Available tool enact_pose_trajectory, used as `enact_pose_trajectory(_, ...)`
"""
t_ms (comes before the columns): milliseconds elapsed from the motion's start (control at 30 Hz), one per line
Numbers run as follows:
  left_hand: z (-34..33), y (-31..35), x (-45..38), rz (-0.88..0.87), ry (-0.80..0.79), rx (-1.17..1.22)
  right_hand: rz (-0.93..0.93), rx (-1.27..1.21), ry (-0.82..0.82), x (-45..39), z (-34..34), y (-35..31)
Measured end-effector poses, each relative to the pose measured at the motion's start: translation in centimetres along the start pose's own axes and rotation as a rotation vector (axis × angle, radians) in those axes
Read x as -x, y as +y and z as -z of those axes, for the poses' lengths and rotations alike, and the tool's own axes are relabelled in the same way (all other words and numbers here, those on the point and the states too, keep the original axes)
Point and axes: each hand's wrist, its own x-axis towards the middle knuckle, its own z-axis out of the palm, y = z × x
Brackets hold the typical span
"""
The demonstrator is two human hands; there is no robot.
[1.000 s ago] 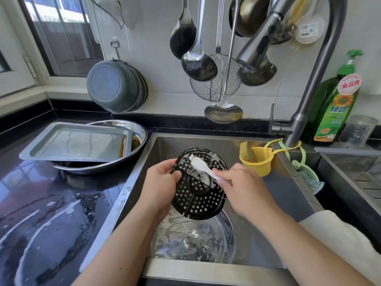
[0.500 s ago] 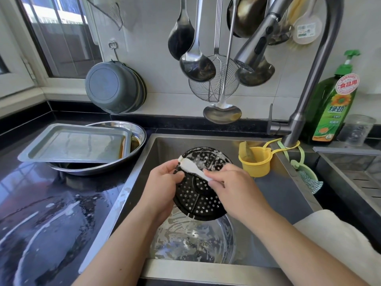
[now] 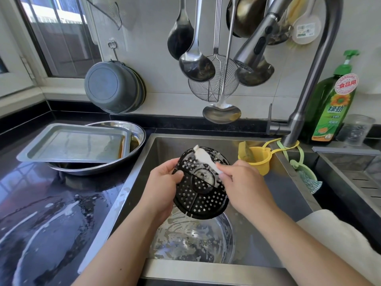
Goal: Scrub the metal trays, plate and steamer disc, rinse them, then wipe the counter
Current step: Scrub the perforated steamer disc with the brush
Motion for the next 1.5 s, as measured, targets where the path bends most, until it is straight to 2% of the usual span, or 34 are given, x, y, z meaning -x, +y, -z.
enact_pose_trajectory(133,0.1,0.0,-0.2,0.001,0.020,-0.004,-0.040,0.025,0.002,0.2,0.2,0.0)
enact_pose_trajectory(267,0.0,-0.2,-0.1,-0.004,0.007,-0.026,0.062,-0.042,-0.043,0.5,-0.4,-1.1)
enact_pose_trajectory(467,0.2,0.4,0.0,-0.024,0.054,-0.015,-0.069,0.076,0.004,-0.1,0.5,0.9)
enact_pose_trajectory(667,0.1,0.5,0.2,-0.017,0.045,0.014,0.057,-0.036,-0.061,0.4,-0.4,-1.0)
enact_pose_trajectory(833,0.1,0.5,0.2,-0.021,0.062,0.038,-0.050,0.052,-0.002,-0.2,0.5,0.6)
enact_pose_trajectory(967,0.2,0.6,0.3,-0.027,0.061,0.056,0.025,-0.028,-0.090,0.5,-0.2,-0.9)
enact_pose_trajectory(1167,0.0,0.6,0.2,-0.033,0.073,0.066,-0.068,0.053,-0.004,0.0,0.2,-0.1)
enact_pose_trajectory(1333,0.1,0.5,0.2,-0.037,0.068,0.081,0.063,-0.033,-0.104,0.6,-0.5,-1.3)
enact_pose_trajectory(1500,-0.2,0.5,0.2,-0.036,0.061,0.049,-0.050,0.019,-0.019,-0.1,0.2,0.0)
